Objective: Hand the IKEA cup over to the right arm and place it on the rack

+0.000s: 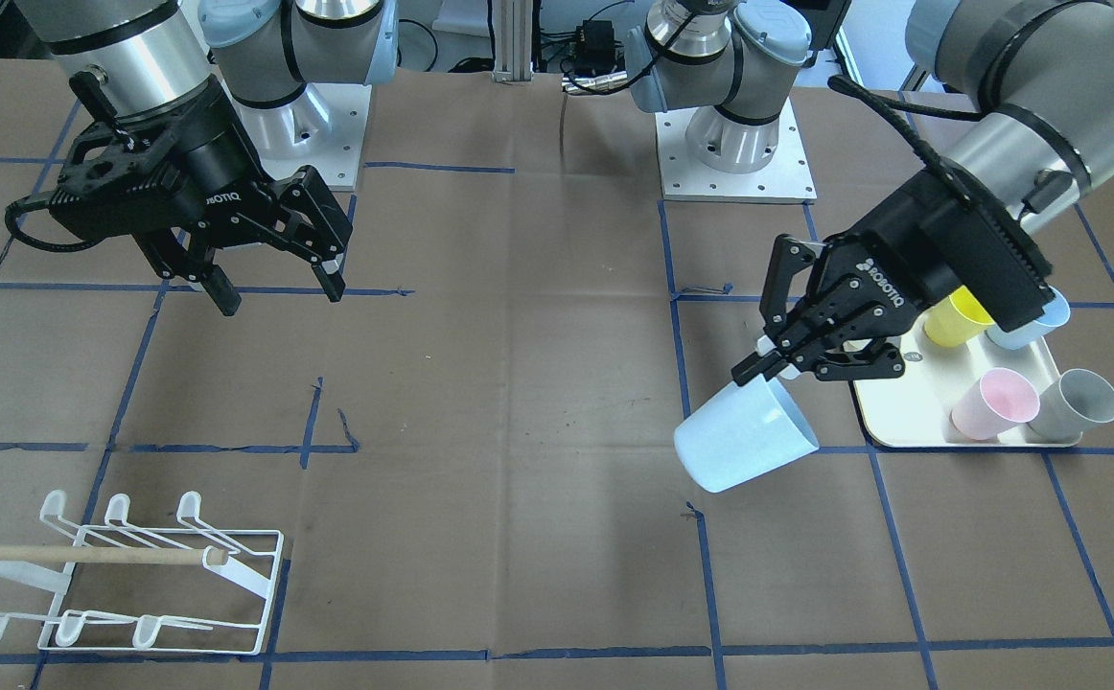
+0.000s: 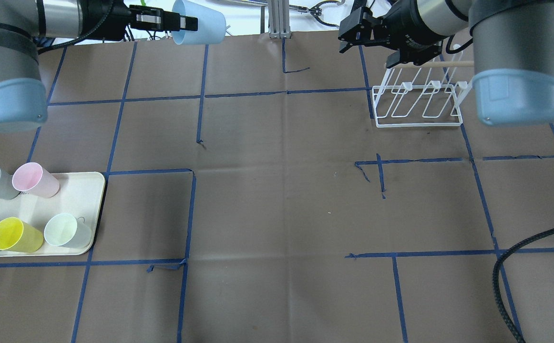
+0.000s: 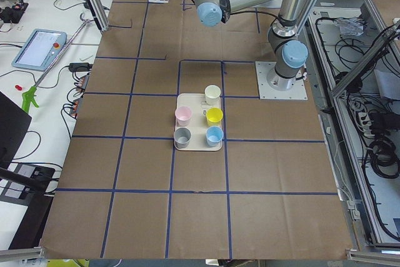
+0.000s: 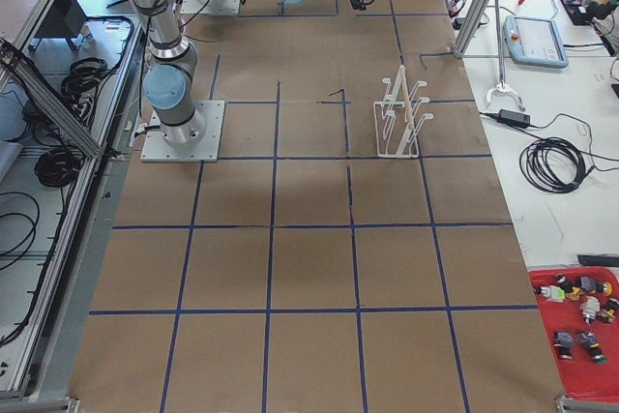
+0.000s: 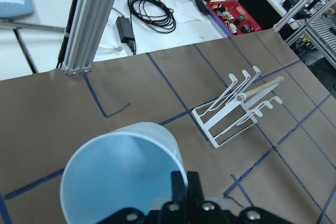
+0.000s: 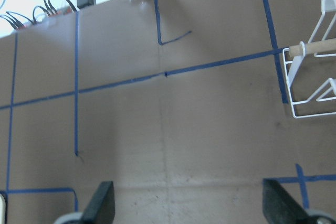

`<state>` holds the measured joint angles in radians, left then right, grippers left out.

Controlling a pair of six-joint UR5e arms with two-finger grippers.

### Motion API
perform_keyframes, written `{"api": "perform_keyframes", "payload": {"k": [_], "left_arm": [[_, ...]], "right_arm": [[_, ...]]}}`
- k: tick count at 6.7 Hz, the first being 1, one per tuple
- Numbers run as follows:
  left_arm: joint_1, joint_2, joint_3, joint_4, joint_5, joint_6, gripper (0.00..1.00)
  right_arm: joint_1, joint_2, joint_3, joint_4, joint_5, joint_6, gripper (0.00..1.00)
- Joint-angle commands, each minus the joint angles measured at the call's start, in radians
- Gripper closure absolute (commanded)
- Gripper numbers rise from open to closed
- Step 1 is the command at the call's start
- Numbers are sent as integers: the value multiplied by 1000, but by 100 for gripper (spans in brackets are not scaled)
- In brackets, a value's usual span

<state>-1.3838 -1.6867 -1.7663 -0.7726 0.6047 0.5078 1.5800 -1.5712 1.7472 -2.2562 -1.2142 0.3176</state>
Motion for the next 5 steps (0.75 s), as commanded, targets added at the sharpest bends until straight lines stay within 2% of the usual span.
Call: {"api": "perform_keyframes", "payload": {"k": [1, 3, 5], "left_arm": [[-21, -2, -199, 352, -89, -8, 100], [-89, -22, -321, 706, -85, -160, 100], [-132, -166, -334, 1105, -76, -399, 100]], "right_arm": [[0, -12, 163, -368, 91, 323, 0], [0, -10, 277, -649, 151, 667, 0], [1, -15, 412, -947, 151, 1056, 0]]}}
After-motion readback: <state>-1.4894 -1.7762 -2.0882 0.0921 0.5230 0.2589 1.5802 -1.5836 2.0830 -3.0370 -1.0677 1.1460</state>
